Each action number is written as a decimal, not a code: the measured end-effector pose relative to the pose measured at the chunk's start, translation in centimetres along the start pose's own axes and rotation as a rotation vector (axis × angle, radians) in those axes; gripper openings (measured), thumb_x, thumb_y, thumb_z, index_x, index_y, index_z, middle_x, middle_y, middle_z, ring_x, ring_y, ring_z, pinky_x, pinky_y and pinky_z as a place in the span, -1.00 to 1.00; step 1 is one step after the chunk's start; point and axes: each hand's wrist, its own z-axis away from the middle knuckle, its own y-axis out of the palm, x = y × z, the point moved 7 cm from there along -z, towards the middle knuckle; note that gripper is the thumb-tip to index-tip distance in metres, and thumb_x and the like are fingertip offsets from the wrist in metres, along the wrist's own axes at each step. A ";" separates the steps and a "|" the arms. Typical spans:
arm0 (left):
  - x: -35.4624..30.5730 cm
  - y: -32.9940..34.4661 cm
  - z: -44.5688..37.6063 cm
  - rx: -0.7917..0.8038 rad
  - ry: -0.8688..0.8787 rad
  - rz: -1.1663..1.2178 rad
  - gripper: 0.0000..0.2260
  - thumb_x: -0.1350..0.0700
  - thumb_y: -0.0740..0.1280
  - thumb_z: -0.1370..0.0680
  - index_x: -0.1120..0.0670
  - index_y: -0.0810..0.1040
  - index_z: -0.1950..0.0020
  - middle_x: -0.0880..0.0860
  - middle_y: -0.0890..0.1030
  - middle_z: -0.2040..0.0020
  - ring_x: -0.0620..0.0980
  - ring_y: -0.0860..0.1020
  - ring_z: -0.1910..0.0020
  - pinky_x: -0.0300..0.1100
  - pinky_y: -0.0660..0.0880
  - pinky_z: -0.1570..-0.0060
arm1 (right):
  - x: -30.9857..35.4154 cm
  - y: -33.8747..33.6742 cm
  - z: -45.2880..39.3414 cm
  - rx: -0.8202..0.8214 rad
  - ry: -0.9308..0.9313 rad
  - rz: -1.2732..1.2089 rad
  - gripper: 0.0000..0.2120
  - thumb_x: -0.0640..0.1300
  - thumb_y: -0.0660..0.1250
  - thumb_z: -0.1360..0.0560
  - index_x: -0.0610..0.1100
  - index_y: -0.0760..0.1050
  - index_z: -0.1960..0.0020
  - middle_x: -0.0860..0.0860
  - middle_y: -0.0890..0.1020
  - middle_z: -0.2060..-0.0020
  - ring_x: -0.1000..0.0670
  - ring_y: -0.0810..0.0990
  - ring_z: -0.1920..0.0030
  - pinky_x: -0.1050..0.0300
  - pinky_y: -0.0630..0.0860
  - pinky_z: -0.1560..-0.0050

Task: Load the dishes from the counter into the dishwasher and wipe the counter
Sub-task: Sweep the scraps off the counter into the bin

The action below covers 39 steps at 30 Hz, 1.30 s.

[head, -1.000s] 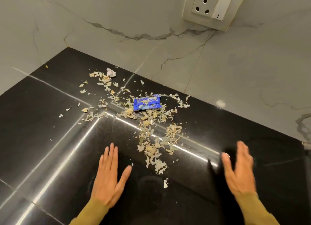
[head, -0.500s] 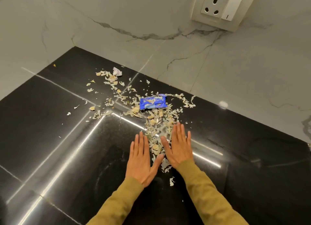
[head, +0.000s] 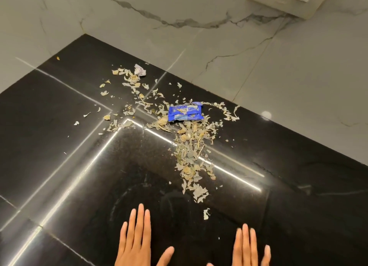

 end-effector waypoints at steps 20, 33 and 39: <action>-1.4 -5.9 -9.0 -0.153 0.022 0.127 -0.13 -0.44 -0.06 -0.57 0.12 -0.29 -0.61 0.06 -0.36 -0.60 0.03 -0.37 -0.57 0.01 -0.24 -0.57 | 5.1 -7.9 -15.8 -0.100 -0.089 -0.279 -0.06 0.48 -0.10 -0.51 -0.11 -0.39 -0.56 -0.02 -0.36 -0.55 0.02 -0.38 -0.54 -0.16 -0.29 -0.54; -2.3 -4.9 -10.2 -0.192 -0.025 0.022 -0.14 -0.43 -0.04 -0.58 0.19 -0.08 -0.62 0.14 -0.12 -0.64 0.10 -0.11 -0.62 0.03 -0.09 -0.52 | 7.6 -3.8 -13.4 -0.061 -0.161 -0.033 -0.10 0.46 -0.11 -0.53 -0.19 -0.12 -0.59 -0.09 -0.10 -0.59 -0.05 -0.19 -0.59 -0.26 -0.15 -0.50; -1.7 -8.1 -19.4 -0.175 -0.017 0.043 -0.14 -0.43 -0.18 -0.56 0.18 -0.32 -0.59 0.13 -0.33 -0.60 0.07 -0.37 -0.57 -0.04 -0.34 -0.54 | 8.5 -6.3 -22.2 -0.095 -0.185 -0.119 -0.18 0.40 -0.18 -0.57 -0.12 -0.26 -0.59 -0.02 -0.23 -0.58 0.02 -0.30 -0.56 -0.14 -0.29 -0.54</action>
